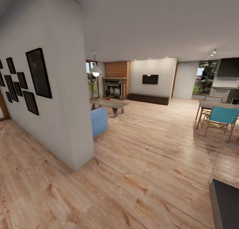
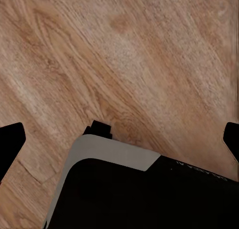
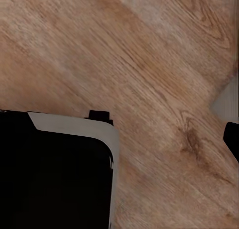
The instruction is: Move the two storage containers from the living room to the garage. In the garage, place one container on the floor and stack the other container on top of it (either order is fine).
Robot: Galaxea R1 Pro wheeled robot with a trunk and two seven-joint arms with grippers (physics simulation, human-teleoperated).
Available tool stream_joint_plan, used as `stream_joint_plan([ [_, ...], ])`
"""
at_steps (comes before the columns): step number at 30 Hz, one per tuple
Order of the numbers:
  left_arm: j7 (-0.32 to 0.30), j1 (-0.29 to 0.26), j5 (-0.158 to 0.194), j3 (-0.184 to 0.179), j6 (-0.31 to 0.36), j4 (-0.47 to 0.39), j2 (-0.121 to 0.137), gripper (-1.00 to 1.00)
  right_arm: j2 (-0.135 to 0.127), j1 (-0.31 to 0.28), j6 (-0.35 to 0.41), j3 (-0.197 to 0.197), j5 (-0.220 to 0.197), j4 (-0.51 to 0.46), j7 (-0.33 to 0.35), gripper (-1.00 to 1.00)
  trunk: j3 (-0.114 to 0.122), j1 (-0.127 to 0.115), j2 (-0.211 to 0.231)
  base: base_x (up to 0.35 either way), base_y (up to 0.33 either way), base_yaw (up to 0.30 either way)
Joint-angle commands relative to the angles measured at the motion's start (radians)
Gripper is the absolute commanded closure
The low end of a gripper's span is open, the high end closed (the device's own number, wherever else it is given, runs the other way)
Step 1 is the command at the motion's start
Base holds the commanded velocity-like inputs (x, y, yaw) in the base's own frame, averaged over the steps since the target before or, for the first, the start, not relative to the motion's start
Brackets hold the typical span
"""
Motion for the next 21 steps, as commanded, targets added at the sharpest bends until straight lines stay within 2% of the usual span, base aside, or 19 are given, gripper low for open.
stream_joint_plan([
  [1,0.002,0.0,0.005,-0.004,-0.002,0.0,0.0,-1.0,0.001,-0.001,-0.004,0.008,-0.006,0.003,-0.001,-1.0,-0.001,0.001,-0.001,0.327,0.006,-0.257],
  [21,0.002,0.0,0.005,-0.004,-0.002,0.0,0.0,-1.0,0.001,-0.001,-0.004,0.008,-0.006,0.003,-0.001,-1.0,-0.001,0.001,-0.001,0.327,0.001,-0.283],
])
